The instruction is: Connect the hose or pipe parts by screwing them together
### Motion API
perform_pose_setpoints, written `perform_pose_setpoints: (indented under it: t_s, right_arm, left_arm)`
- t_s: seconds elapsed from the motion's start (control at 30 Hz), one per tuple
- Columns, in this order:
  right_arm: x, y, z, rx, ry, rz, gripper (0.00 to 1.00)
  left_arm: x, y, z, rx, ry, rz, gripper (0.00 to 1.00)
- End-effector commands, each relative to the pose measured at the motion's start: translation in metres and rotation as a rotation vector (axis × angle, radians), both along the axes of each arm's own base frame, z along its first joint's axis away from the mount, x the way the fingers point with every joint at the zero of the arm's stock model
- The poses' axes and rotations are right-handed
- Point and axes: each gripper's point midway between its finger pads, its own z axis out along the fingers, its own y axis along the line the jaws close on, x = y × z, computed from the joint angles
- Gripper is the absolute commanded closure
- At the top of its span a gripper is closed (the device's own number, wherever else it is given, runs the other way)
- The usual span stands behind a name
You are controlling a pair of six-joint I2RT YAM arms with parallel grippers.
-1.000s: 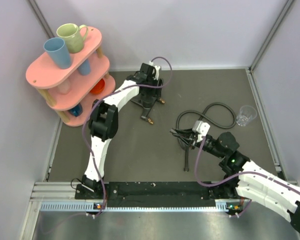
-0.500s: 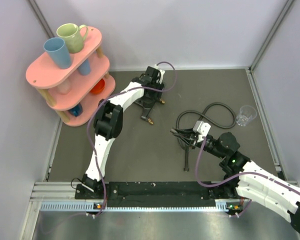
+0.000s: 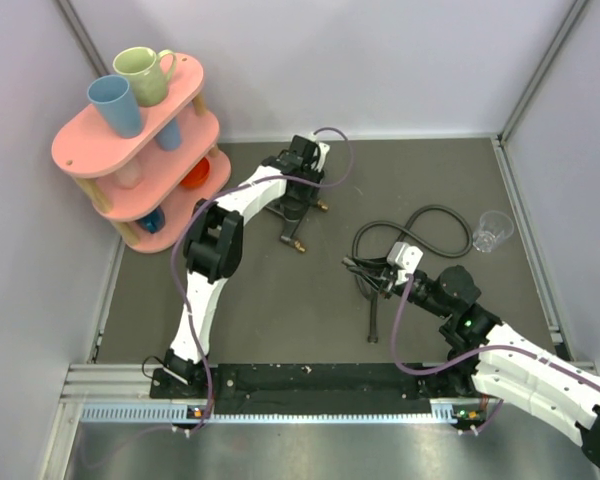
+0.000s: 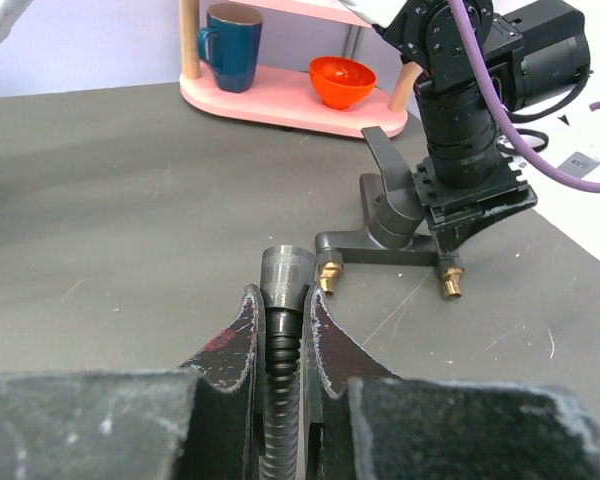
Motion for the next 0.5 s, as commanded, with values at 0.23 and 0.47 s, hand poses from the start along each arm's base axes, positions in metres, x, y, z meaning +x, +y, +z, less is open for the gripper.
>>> perform_pose_setpoints:
  t_s: [0.23, 0.47]
  right_arm:
    - [-0.002, -0.001, 0.013, 0.029, -0.049, -0.002, 1.0]
    - [-0.003, -0.001, 0.014, 0.035, -0.053, 0.001, 1.0]
  left_arm:
    - [-0.101, 0.057, -0.01, 0.151, 0.23, 0.019, 0.51]
    - [-0.132, 0.077, -0.001, 0.154, 0.239, 0.071, 0.44]
